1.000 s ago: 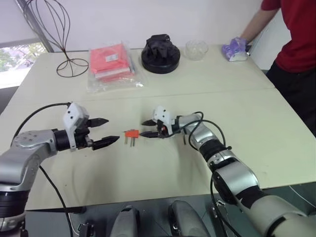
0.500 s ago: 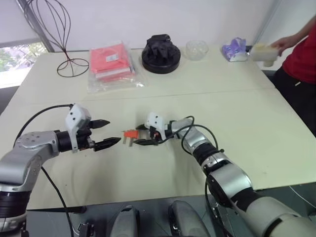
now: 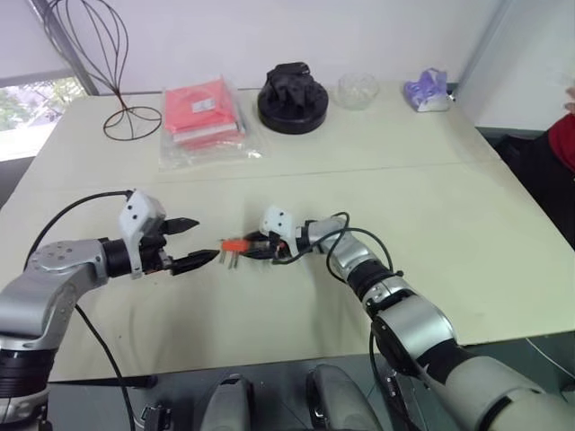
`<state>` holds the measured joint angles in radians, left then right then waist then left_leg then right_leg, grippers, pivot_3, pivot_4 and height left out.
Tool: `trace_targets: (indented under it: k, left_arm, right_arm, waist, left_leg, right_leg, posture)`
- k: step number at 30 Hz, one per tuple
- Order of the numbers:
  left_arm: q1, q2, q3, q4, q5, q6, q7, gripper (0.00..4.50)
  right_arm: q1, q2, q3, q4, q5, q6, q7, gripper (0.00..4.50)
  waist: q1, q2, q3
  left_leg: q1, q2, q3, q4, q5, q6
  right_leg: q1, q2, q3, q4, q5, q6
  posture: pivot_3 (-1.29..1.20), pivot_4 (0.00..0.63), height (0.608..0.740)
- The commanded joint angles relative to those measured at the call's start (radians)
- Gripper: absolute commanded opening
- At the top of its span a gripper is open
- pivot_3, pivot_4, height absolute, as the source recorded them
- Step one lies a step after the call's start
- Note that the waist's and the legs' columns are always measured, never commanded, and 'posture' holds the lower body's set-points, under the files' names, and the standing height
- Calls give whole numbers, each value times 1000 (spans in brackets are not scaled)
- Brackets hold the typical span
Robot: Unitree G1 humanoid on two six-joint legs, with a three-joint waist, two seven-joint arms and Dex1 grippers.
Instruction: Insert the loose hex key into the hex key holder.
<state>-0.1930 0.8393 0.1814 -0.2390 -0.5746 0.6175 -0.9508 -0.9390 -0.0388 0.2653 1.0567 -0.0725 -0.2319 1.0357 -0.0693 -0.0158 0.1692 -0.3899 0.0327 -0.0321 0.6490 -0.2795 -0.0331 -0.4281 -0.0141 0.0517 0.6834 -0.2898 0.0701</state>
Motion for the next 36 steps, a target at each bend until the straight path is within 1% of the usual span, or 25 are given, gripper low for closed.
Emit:
trace_targets:
  k: [1,4,6,7,10,12,14,16,19,23,28,31,32,36]
  left_arm:
    - [-2,0,12,-21,6,-22,3,4500]
    - [-9,-6,13,-11,1,-22,1,4500]
    - [-31,-16,24,13,-19,-13,0,4500]
    - [-46,-25,36,29,-36,-4,1,4500]
    - [-125,-51,86,106,-119,51,-2,4500]
    - [-175,-53,86,155,-134,58,-26,4500]
    - [-211,-59,80,188,-141,61,-42,4500]
    - [-258,-79,72,227,-159,68,-59,4500]
    - [-368,-151,42,308,-176,63,-82,4500]
    - [-466,-226,-5,369,-153,38,-110,4500]
    - [-593,-318,-54,501,-124,-7,-167,4500]
    - [-651,-343,-70,583,-96,-34,-203,4500]
    - [-669,-351,-72,608,-92,-38,-216,4500]
    - [-730,-373,-81,698,-70,-57,-263,4500]
  right_arm:
    - [-8,-5,0,7,-17,-16,-10,973]
    - [-18,-29,13,-36,-41,-54,-28,973]
    - [-30,-65,28,-114,-65,-110,-28,973]
    - [-36,-92,38,-172,-81,-145,-28,973]
    - [-81,-217,63,-393,-149,-261,-22,973]
    - [-124,-280,44,-472,-142,-312,-27,973]
    - [-152,-322,35,-502,-132,-348,-36,973]
    - [-193,-380,44,-496,-177,-433,-64,973]
    - [-282,-450,48,-457,-233,-579,-112,973]
    - [-300,-459,53,-398,-197,-618,-110,973]
    - [-290,-469,58,-385,-211,-648,-146,973]
    - [-287,-472,62,-382,-217,-651,-159,973]
    - [-285,-473,61,-383,-218,-649,-163,973]
    - [-278,-470,58,-390,-219,-631,-180,973]
  waist:
    - [0,0,0]
    - [1,0,0]
    - [4,0,0]
    - [6,0,0]
    - [15,1,1]
    - [14,1,1]
    - [9,1,1]
    - [3,0,1]
    - [12,0,1]
    - [13,-1,1]
    - [9,0,1]
    - [5,0,1]
    - [3,0,1]
    - [0,0,1]
  left_leg:
    - [0,0,0,0,0,0]
    - [0,0,0,0,0,0]
    - [0,0,0,0,0,0]
    - [0,-1,0,0,0,0]
    - [-2,-1,0,1,0,0]
    - [-2,-1,0,1,0,0]
    - [-2,-1,0,0,0,0]
    - [-1,0,0,0,0,0]
    - [-1,-1,0,0,0,0]
    - [-2,-1,2,1,0,0]
    - [-2,-1,2,1,0,-1]
    - [-2,-1,2,2,1,-2]
    - [-2,-1,2,2,3,-5]
    - [-1,-1,2,1,4,-6]
  right_leg:
    - [0,0,0,0,0,0]
    - [0,0,0,0,0,0]
    - [0,0,0,0,0,0]
    - [0,0,0,0,0,0]
    - [-1,0,-1,0,0,0]
    - [-1,0,-1,0,0,0]
    - [-2,1,-1,0,0,0]
    - [-1,1,-1,0,0,0]
    - [-1,1,-1,0,0,0]
    - [-1,1,-1,-1,0,0]
    - [-1,1,0,0,0,0]
    - [-1,1,0,0,0,0]
    - [-1,1,0,0,0,0]
    - [-1,2,0,0,0,0]
  posture:
    - [0,150,740]
    - [0,150,740]
    - [0,150,740]
    - [0,150,740]
    - [0,150,740]
    - [0,150,740]
    - [0,150,740]
    - [0,150,740]
    - [0,150,740]
    - [0,150,740]
    - [0,150,740]
    - [0,150,740]
    - [0,150,740]
    - [0,150,740]
